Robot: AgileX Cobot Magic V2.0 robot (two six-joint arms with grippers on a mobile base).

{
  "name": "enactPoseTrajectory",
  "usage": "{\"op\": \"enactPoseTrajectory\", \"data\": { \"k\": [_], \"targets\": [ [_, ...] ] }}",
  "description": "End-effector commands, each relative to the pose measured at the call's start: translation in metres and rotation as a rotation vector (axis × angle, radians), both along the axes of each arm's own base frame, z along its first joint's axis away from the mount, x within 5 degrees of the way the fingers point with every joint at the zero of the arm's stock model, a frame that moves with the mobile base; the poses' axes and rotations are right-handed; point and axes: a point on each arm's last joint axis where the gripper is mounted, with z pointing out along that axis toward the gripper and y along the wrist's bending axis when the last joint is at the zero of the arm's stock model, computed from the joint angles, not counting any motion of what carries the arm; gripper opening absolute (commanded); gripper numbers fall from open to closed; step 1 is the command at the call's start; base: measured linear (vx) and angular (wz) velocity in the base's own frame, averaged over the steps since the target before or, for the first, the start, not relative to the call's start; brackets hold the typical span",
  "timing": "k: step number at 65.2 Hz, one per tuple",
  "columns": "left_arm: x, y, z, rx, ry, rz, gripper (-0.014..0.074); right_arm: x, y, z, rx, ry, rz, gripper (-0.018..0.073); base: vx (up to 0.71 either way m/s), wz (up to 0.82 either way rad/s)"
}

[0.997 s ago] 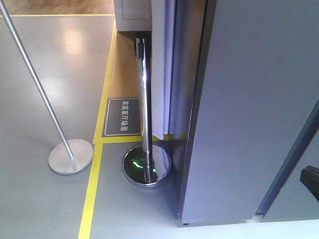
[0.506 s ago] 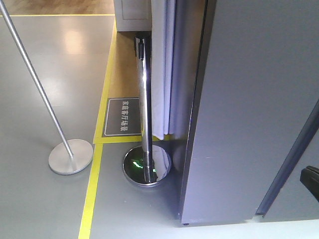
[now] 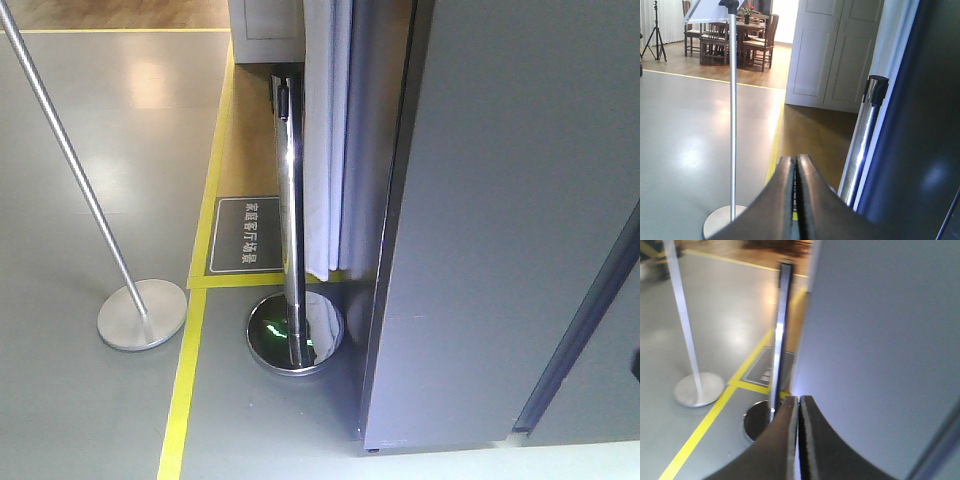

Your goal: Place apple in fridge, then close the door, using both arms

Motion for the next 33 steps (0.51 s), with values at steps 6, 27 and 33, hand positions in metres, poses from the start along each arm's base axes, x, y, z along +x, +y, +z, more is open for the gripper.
{"op": "enactPoseTrajectory", "data": {
  "k": [6,27,33],
  "targets": [
    [-0.002,-0.001,0.014,-0.002,-0.111,-0.006,-0.0008,-0.006,-0.013,-0.011,0.131,-0.072,-0.175,-0.0003,0.00,0.00],
    [-0.002,-0.001,0.014,-0.002,-0.111,-0.006,-0.0008,-0.009,-0.024,-0.052,0.228,-0.236,-0.282,-0.0003,0.00,0.00],
    [-0.002,-0.001,0.014,-0.002,-0.111,-0.006,-0.0008,-0.010,-0.025,-0.068,0.256,-0.319,-0.280,-0.0003,0.00,0.00]
  ]
}}
